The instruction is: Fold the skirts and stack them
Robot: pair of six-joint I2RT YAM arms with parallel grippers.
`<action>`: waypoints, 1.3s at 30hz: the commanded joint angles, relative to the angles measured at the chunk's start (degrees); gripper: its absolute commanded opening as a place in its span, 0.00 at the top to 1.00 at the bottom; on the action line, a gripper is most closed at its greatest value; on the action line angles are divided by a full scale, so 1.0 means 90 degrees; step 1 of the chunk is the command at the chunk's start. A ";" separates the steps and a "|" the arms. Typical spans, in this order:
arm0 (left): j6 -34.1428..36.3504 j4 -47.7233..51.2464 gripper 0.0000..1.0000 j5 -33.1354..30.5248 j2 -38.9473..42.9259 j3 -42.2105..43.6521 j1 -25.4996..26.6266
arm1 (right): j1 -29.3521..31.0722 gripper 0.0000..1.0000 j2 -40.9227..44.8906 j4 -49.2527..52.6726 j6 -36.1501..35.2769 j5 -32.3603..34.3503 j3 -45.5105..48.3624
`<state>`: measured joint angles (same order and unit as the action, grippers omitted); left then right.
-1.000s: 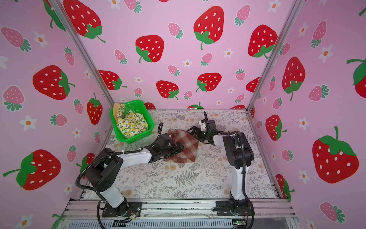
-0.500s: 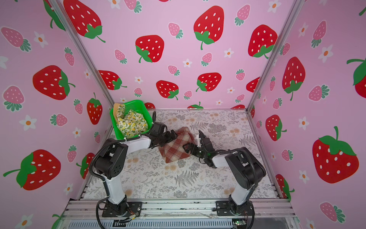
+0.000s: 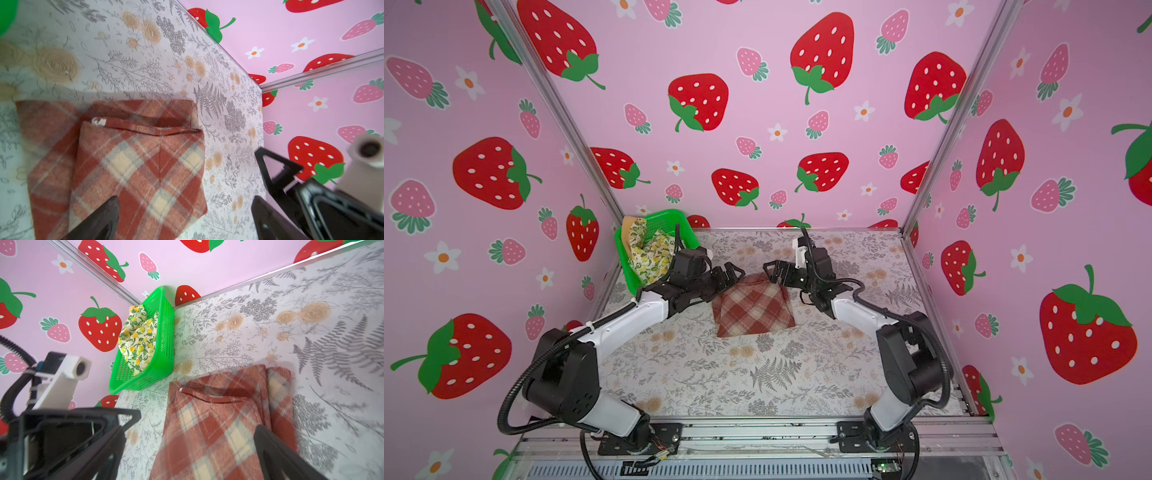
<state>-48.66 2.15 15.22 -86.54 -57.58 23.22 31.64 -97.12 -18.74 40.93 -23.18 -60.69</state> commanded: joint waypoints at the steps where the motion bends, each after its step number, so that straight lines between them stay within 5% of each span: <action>1: -0.0527 -0.0440 0.00 0.0344 0.0144 0.0528 0.0082 | 0.0005 0.00 -0.0676 0.0383 -0.0407 -0.1313 -0.0578; 9: -0.0734 -0.0848 0.00 0.0361 0.0241 0.1193 0.0582 | -0.0008 0.00 -0.1660 0.0228 -0.0449 -0.2097 -0.1261; 26: -0.0782 -0.1688 0.00 -0.0098 -0.0561 0.2565 0.0691 | -0.0185 0.00 -0.3369 0.0484 -0.0597 -0.1581 -0.2310; 33: -0.0833 -0.1826 0.01 -0.0095 -0.0505 0.2858 0.0691 | -0.0269 0.00 -0.3532 0.1208 -0.1134 -0.1064 -0.2899; 39: -0.0504 -0.1103 0.01 -0.0205 -0.0052 0.2298 0.0679 | -0.0309 0.00 -0.2534 0.1425 -0.1482 -0.0588 -0.2630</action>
<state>-54.96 -17.50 16.36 -88.05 -35.31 29.32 29.15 -126.19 -8.21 30.92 -32.03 -84.95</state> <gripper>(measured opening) 0.993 0.995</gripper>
